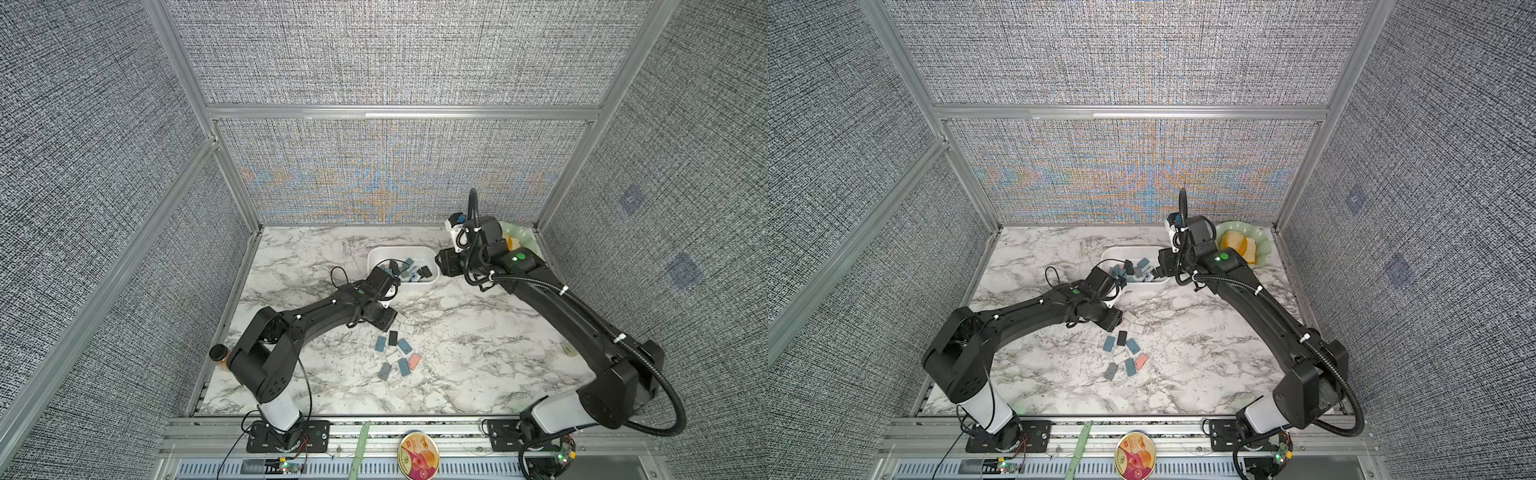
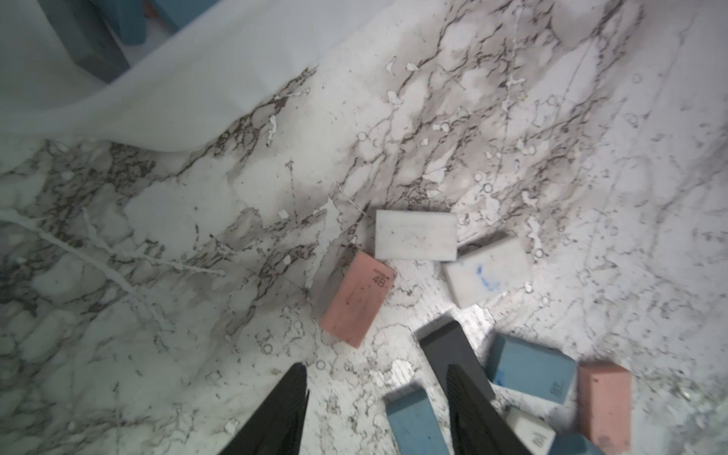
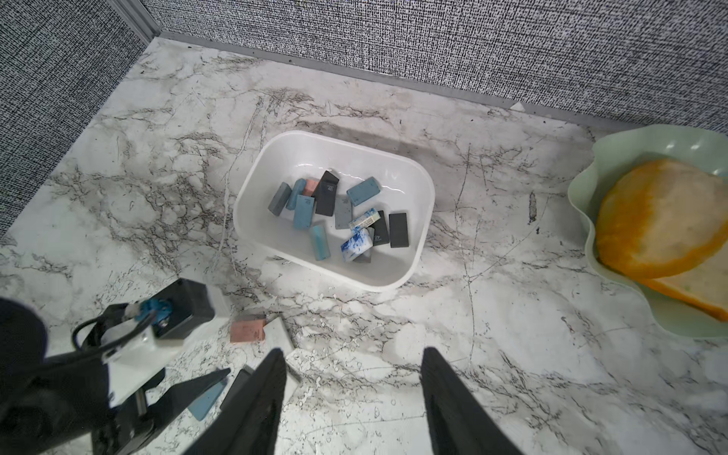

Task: Put the eraser in the storage box
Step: Pick up the eraser from the center of the board.

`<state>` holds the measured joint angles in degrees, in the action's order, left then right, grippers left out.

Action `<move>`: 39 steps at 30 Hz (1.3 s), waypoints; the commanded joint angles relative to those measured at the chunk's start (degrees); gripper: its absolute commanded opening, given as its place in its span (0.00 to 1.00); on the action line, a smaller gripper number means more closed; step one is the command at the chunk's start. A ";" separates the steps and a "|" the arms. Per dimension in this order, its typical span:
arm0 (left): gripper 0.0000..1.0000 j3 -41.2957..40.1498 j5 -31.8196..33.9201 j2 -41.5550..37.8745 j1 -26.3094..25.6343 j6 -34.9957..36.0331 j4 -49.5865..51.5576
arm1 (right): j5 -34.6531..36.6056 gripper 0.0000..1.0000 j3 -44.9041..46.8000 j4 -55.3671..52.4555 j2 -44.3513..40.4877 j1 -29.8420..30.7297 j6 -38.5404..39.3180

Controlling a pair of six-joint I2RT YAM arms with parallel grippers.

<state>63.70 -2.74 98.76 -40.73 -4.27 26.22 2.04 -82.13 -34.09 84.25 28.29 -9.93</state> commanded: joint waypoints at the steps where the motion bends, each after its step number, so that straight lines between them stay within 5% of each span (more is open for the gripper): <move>1: 0.60 1.83 2.17 2.42 -0.01 3.50 1.74 | 0.72 0.59 1.91 1.92 -1.95 -0.59 -1.10; 25: 0.61 2.90 2.70 9.89 -0.05 6.41 -3.63 | -0.37 0.59 6.41 2.07 -4.90 -1.95 -3.42; 39: 0.51 -1.12 1.42 9.07 0.00 3.36 -3.21 | -0.28 0.59 7.16 1.90 -5.09 -2.02 -3.61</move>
<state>63.37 -1.28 107.70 -40.73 -0.01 17.63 2.00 -75.00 -32.77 79.07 26.30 -13.13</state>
